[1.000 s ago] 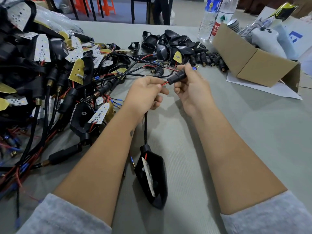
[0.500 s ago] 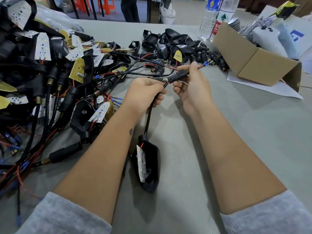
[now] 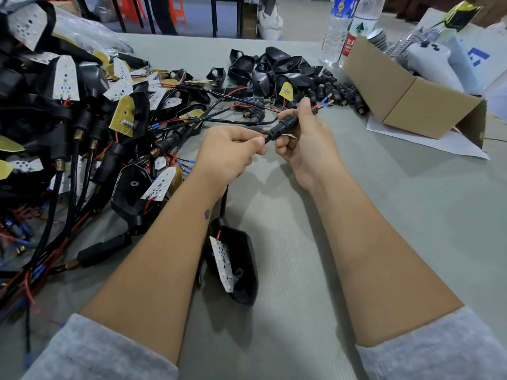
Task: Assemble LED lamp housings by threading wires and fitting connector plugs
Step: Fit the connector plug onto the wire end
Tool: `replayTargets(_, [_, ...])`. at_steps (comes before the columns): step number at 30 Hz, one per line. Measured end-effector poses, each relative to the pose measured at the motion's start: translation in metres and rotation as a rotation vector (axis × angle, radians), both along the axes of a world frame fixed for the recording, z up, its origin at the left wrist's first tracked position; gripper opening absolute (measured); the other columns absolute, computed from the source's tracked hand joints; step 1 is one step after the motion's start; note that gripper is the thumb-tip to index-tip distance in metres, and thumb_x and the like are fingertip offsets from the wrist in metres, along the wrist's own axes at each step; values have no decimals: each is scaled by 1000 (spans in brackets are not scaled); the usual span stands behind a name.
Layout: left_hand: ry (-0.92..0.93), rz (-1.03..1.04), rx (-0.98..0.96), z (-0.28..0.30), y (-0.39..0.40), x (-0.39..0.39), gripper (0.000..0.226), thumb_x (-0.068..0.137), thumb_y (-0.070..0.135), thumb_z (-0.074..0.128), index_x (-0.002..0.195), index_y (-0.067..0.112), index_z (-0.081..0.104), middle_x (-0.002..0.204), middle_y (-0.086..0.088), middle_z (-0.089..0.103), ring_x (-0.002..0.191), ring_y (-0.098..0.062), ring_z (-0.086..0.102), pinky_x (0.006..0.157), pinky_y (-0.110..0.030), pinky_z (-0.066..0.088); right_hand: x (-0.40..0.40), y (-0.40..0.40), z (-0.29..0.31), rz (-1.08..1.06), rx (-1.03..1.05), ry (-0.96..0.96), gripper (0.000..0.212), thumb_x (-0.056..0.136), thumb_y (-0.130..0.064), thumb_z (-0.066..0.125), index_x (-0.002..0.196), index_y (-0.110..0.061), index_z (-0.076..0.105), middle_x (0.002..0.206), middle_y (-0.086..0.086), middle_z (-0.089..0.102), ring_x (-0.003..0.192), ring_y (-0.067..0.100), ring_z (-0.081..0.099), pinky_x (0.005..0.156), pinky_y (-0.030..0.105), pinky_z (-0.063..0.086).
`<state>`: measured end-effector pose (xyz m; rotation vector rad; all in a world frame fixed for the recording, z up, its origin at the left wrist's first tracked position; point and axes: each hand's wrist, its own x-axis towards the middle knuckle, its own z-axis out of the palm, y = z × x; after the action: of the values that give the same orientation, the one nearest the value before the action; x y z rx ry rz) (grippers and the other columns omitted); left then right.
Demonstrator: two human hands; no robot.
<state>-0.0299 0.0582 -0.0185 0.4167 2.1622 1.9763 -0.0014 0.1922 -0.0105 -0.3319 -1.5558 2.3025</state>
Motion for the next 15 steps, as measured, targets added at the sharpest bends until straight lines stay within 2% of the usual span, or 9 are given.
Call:
replayTargets(2, [-15, 11, 13, 0, 0, 0, 16, 93, 6, 61, 82, 16, 67, 60, 7, 67, 41, -3, 39, 40, -15, 31, 0, -1, 0, 26, 15, -2, 36, 104, -37, 43, 85, -10, 59, 55, -2, 59, 44, 10, 51, 45, 21, 43])
replayTargets(4, [-33, 26, 80, 0, -1, 0, 14, 92, 3, 63, 84, 15, 58, 64, 0, 68, 39, -2, 40, 40, -14, 32, 0, -1, 0, 35, 30, -12, 33, 103, -35, 46, 85, -11, 58, 55, -2, 59, 44, 10, 52, 44, 20, 43])
replayTargets(7, [-1, 26, 149, 0, -1, 0, 26, 89, 2, 66, 87, 16, 45, 73, -10, 68, 37, -1, 41, 39, -14, 32, 0, 0, 0, 16, 51, -45, 35, 103, -36, 46, 82, -10, 57, 50, -3, 59, 40, 8, 51, 40, 20, 41])
replayTargets(10, [31, -17, 134, 0, 0, 2, 27, 89, 2, 67, 88, 17, 44, 75, -11, 69, 38, -2, 43, 40, -13, 32, 0, 1, 0, -1, 56, -62, 36, 103, -37, 45, 82, -9, 54, 48, -3, 57, 38, 9, 51, 39, 20, 40])
replayTargets(15, [-40, -2, 155, 0, -1, 1, 21, 93, 5, 63, 89, 17, 46, 64, -1, 70, 38, -3, 41, 39, -14, 31, 2, 2, 2, 122, 72, 16, 33, 105, -30, 42, 83, -12, 59, 69, 4, 63, 50, 12, 47, 49, 22, 37])
